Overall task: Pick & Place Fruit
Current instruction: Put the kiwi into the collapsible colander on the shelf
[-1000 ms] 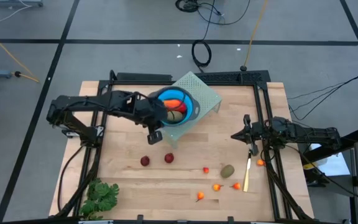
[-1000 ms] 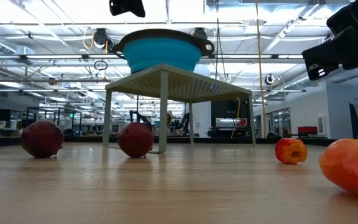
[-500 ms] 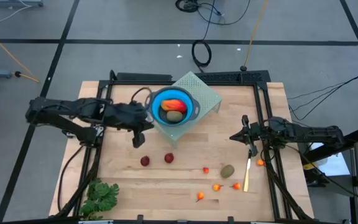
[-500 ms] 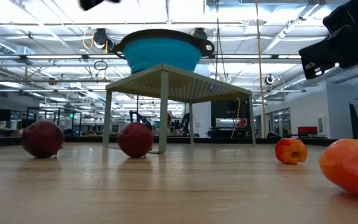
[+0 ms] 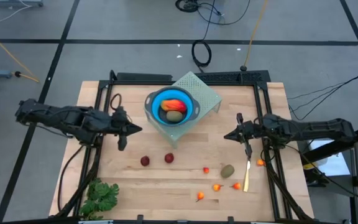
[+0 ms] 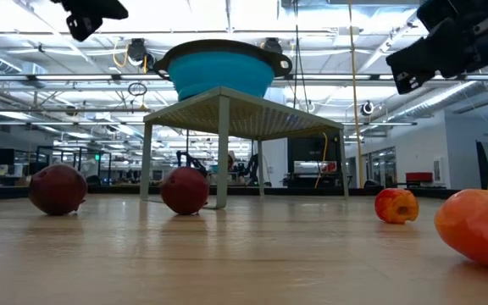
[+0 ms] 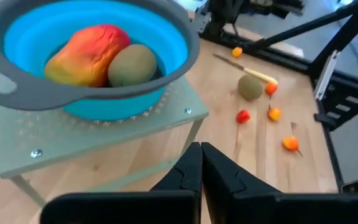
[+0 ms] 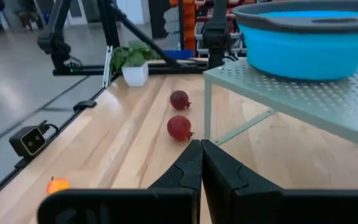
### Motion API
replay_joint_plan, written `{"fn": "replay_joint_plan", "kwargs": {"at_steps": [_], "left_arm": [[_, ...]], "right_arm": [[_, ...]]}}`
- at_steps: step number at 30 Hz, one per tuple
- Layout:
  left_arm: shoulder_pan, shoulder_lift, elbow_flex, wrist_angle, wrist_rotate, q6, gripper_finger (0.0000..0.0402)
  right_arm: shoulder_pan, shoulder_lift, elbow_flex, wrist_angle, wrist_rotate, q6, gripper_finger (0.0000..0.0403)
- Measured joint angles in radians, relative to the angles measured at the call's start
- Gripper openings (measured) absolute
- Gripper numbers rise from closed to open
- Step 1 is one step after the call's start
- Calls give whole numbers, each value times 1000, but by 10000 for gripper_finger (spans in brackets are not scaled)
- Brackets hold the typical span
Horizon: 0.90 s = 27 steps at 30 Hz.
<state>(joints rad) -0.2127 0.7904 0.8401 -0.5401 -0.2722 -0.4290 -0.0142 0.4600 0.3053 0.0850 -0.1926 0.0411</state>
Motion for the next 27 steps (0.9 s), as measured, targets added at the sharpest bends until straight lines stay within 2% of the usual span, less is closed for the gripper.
{"fn": "replay_joint_plan", "kwargs": {"at_steps": [4, 12, 27], "left_arm": [[0, -82, -63, 14, 2, 19, 2], [0, -221, -140, 13, 6, 105, 2], [0, -451, -283, 12, 0, 108, 2]], "right_arm": [[33, 85, 81, -24, 1, -38, 0], [119, 247, 274, -254, 5, -82, 0], [309, 536, 545, -512, 8, -84, 0]]}}
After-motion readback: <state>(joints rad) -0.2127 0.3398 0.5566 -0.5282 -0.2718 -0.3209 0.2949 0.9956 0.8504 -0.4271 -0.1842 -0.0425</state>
